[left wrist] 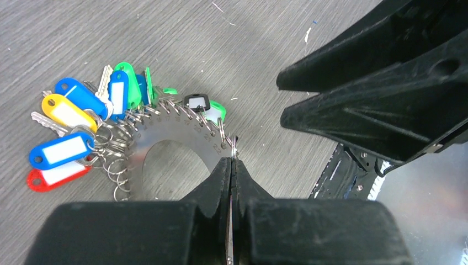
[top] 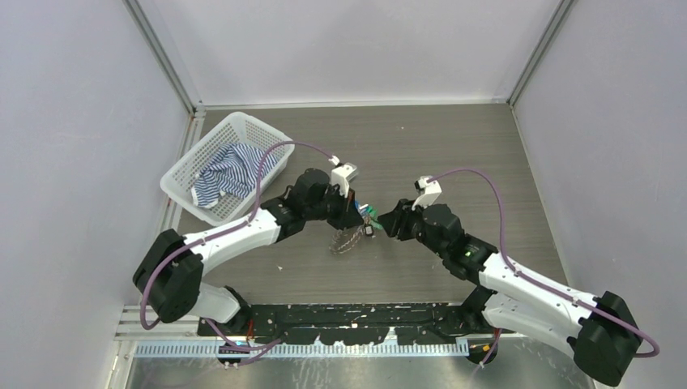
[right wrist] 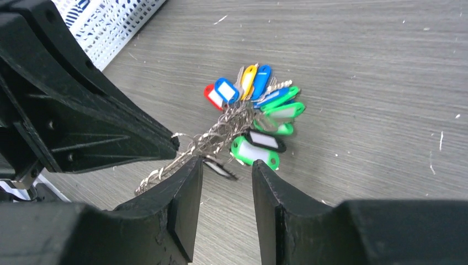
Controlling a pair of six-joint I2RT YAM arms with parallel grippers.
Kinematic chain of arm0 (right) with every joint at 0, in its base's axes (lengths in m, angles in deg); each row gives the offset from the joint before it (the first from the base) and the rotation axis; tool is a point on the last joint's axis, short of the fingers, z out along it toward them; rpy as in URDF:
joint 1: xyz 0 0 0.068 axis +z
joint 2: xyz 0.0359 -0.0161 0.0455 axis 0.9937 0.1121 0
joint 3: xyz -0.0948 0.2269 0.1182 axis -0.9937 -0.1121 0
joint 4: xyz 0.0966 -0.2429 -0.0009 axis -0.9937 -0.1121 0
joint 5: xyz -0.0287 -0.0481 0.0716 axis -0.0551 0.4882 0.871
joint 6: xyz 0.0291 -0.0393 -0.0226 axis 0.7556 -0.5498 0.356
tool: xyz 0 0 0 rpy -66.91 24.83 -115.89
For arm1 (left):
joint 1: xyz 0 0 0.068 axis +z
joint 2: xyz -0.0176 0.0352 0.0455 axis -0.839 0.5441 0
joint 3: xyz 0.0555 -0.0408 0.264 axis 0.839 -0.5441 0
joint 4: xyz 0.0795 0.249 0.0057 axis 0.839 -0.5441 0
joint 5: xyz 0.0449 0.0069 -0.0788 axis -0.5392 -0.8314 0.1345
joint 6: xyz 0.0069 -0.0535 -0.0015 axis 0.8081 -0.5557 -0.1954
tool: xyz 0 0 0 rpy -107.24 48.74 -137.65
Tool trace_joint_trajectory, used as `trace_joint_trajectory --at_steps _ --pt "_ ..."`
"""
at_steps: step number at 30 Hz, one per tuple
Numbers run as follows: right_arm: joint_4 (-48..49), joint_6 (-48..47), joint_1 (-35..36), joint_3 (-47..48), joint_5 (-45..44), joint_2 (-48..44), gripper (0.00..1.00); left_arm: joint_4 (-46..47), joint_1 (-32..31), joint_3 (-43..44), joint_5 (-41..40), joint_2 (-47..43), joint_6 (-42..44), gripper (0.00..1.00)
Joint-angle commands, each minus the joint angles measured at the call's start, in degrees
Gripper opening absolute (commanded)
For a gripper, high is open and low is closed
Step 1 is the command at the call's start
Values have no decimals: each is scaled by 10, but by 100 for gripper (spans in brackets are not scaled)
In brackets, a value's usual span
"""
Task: Remove the keys from the keyring
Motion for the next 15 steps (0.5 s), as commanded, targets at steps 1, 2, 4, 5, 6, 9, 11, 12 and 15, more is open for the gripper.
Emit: trace_joint_trajectory --at_steps 1,2,4,5,6,9,11,12,15 --pt "26 -38 2 9 5 -12 44 77 2 -23 -3 -25 -33 0" --pt "22 -48 2 11 16 -9 44 92 1 -27 -4 -25 -39 0" --pt "21 -58 2 15 23 5 43 117 2 -38 -6 -27 -57 0" --pt "21 -62 2 19 30 12 41 124 2 -43 -7 -28 -61 0" --pt "20 -68 2 26 44 21 37 129 2 -45 -6 -29 -63 0" --pt "39 -60 2 34 67 42 36 151 2 -65 -2 -39 -59 0" --pt "50 -54 2 36 72 49 37 166 2 -81 -5 -45 -56 0" --pt "54 -52 2 37 76 47 37 170 2 -86 -7 -46 -54 0" --pt "82 -41 2 19 77 36 39 196 2 -100 1 -47 -55 0"
